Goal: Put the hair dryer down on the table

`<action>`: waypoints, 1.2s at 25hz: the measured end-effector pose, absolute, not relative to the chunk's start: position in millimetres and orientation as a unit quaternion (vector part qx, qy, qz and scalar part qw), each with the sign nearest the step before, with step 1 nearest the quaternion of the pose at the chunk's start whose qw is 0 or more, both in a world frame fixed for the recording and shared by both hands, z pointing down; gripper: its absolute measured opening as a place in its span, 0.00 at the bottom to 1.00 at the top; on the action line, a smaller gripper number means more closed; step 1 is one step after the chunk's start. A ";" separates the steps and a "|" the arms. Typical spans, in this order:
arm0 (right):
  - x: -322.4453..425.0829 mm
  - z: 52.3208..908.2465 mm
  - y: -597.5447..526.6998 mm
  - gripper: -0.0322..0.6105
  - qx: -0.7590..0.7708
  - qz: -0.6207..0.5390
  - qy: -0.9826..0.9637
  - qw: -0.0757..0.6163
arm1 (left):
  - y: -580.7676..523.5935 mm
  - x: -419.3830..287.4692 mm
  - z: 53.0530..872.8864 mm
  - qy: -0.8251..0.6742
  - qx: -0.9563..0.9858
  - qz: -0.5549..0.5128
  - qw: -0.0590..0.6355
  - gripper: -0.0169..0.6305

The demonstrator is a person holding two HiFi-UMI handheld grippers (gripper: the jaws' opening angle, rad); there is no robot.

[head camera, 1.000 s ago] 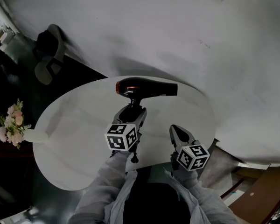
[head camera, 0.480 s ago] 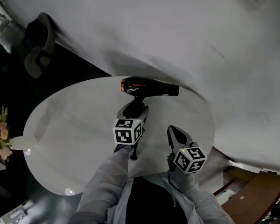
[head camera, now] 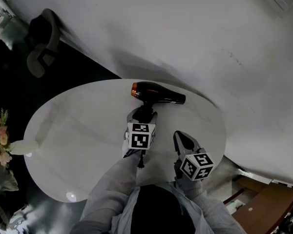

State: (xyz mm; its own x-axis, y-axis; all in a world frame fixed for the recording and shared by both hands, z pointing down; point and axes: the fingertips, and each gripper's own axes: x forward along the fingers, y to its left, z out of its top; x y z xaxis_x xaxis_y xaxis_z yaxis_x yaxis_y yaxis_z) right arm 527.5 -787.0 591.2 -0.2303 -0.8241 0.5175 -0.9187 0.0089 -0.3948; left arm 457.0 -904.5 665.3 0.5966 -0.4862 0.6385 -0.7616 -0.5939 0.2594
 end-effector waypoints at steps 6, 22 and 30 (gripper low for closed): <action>526.1 591.5 -783.8 0.07 0.613 0.342 -0.709 0.073 | -906.7 462.3 657.6 -0.359 0.869 0.251 0.230 0.52; 467.5 536.6 -753.1 0.07 0.592 0.277 -0.754 0.064 | -856.6 335.2 567.6 -0.399 0.874 0.168 0.223 0.54; 429.4 504.4 -702.6 0.07 0.597 0.234 -0.766 0.044 | -782.5 253.2 523.7 -0.427 0.870 0.122 0.215 0.36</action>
State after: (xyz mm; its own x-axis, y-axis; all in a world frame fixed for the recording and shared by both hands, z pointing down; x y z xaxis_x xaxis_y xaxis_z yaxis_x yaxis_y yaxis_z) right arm 429.4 -702.6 504.4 -0.2838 -0.8940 0.3468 -0.9350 0.1778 -0.3068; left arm 253.2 -782.5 523.7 0.6047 -0.6910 0.3960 -0.7959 -0.5423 0.2691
